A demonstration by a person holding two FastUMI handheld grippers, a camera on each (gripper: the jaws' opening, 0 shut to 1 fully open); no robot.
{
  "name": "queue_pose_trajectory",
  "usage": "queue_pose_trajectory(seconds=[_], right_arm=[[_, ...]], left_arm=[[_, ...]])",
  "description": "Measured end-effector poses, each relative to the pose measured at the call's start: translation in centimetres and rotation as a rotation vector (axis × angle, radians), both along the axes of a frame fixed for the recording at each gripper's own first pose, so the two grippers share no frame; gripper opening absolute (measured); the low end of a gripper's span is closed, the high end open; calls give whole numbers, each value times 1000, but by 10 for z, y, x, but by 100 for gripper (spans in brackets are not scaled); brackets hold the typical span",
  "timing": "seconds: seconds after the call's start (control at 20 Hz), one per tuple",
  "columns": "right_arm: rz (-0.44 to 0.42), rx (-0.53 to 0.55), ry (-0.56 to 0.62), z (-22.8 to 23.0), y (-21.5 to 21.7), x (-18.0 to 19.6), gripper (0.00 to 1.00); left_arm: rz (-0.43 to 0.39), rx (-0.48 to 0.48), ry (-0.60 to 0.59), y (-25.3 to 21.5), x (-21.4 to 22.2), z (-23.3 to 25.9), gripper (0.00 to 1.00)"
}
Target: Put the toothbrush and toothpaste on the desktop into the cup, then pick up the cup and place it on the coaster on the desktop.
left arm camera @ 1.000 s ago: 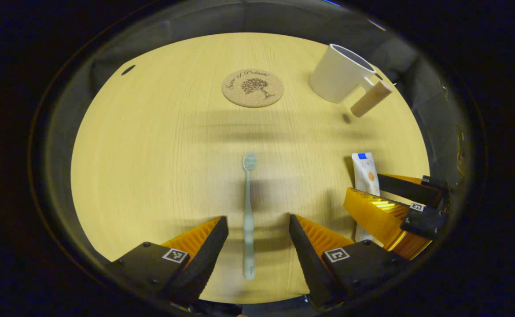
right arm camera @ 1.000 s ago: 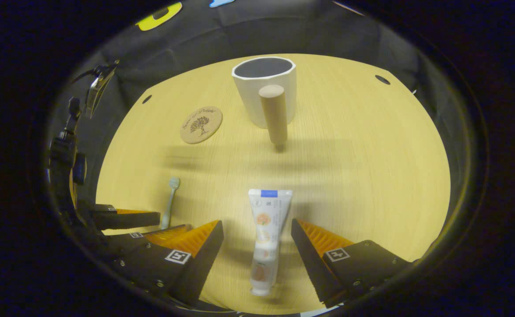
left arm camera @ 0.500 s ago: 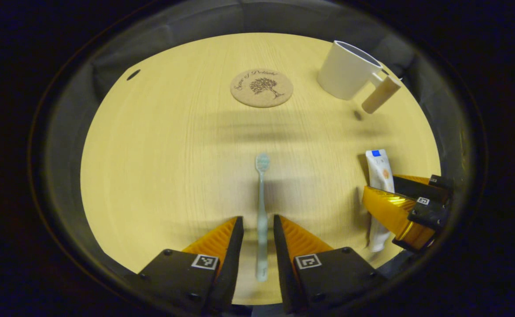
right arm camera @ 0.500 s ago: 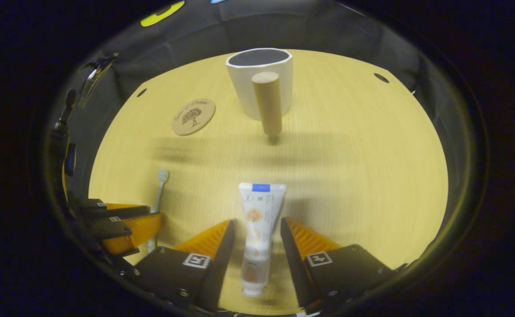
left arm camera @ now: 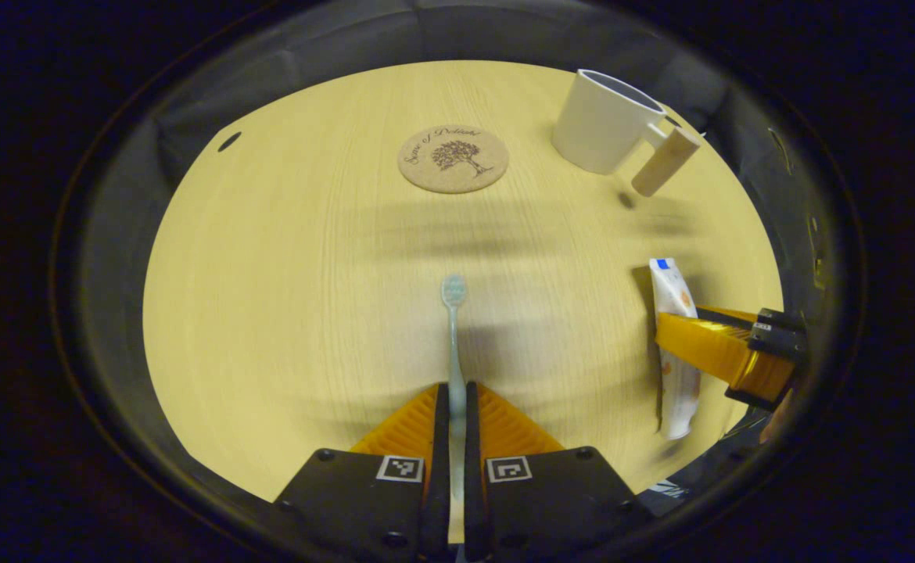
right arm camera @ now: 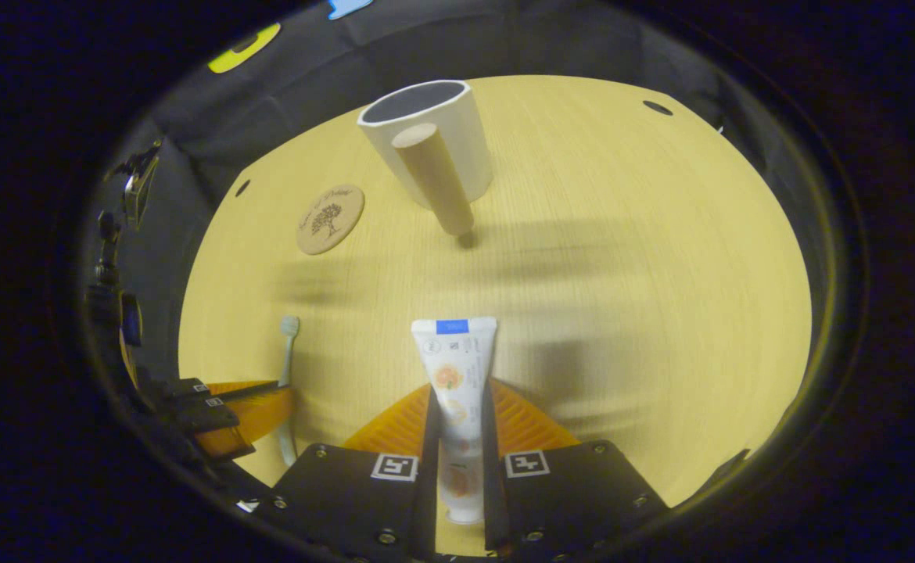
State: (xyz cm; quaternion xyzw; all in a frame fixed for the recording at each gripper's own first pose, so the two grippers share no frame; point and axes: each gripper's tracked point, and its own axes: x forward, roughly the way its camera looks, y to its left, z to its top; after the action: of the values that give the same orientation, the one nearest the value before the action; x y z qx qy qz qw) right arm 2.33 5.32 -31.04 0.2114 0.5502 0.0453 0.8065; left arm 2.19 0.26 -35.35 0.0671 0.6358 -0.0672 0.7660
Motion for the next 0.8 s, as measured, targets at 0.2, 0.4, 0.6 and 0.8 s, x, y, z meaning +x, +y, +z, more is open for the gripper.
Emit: queue_pose_trajectory(seconds=[0.2,0.4,0.6,0.8], right_arm=[[-37,59,-9,2,-2,1,19],[-46,82,-41,7,-4,4,18],[-45,114,-111,26,0,6,18],[-31,124,-166,43,2,2,18]], left_arm=[[-13,-16,-24,2,0,2,11],[-1,-42,-59,7,2,6,8],[22,-71,-112,2,1,18,8],[43,-103,-192,1,2,38,8]])
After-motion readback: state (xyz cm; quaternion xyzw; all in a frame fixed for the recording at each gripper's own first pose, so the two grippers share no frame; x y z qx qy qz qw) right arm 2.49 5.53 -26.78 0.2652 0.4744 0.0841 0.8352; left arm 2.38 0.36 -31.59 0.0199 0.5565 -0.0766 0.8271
